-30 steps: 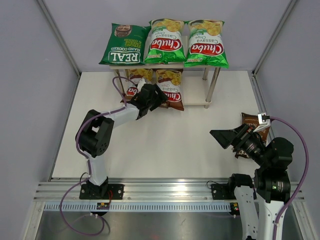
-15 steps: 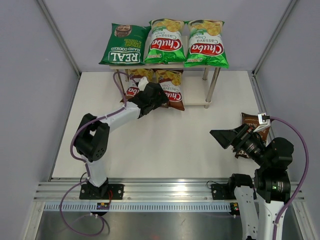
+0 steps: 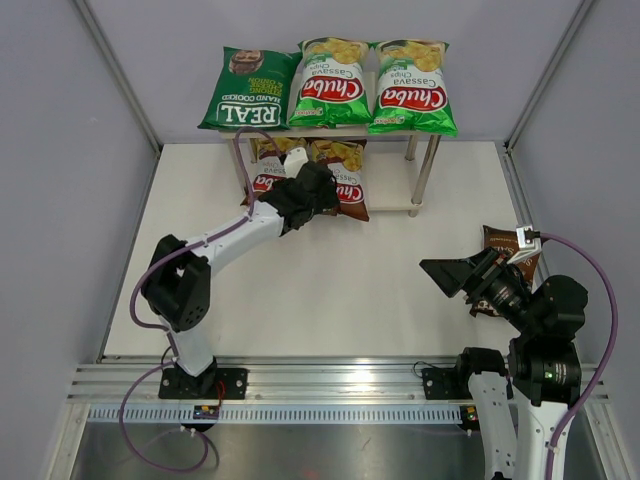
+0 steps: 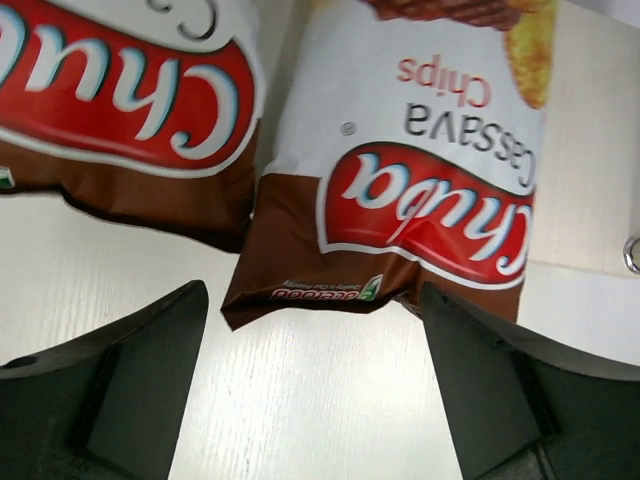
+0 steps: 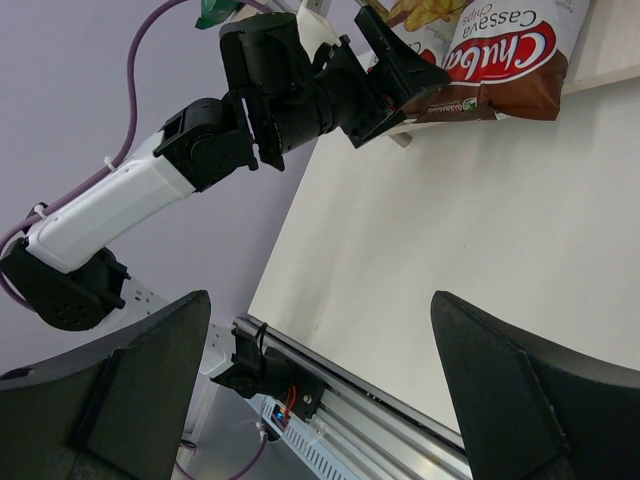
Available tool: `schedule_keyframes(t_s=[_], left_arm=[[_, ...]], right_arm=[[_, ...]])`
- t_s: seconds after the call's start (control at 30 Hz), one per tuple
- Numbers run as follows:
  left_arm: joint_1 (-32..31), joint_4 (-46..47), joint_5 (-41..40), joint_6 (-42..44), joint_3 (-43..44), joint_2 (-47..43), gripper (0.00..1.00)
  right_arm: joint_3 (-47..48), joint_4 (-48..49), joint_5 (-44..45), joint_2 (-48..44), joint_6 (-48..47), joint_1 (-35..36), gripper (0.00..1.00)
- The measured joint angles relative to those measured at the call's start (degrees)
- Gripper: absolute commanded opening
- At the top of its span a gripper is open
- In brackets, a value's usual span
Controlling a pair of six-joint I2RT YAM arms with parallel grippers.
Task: Place and organize the chips bags onto the shelf
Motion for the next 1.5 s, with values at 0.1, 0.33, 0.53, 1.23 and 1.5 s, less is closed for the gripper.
schedule_keyframes(t_s=[0.1,0.33,0.53,1.23,1.5], left_arm=[[-0.70,2.16,0.28,4.50,0.68,-0.37,0.84],[-2.16,7.50,3.58,13.29,4.98,1.07,0.68],[-5.49,11.76,5.79,18.53,1.77,-0.48,0.69],[-15.52,-7.04,22.69,11.19,-31.87,-49.62,0.99],[-15.61,-14.14,24.98,14.16,-33.81,-65.29,0.99]], right_arm=[[0.00,0.35,0.00,0.00,0.20,0.00,1.00],[-0.02,0.37,0.00,0.02,0.17,0.00,0.99],[0.09,-1.99,6.54,1.29,-7.04,0.20,0.99],[0.26,6.40,54.07,36.87,-12.09,-12.13,0.99],[2.54,11.69,53.55,52.02,-19.23,-20.31,1.00]])
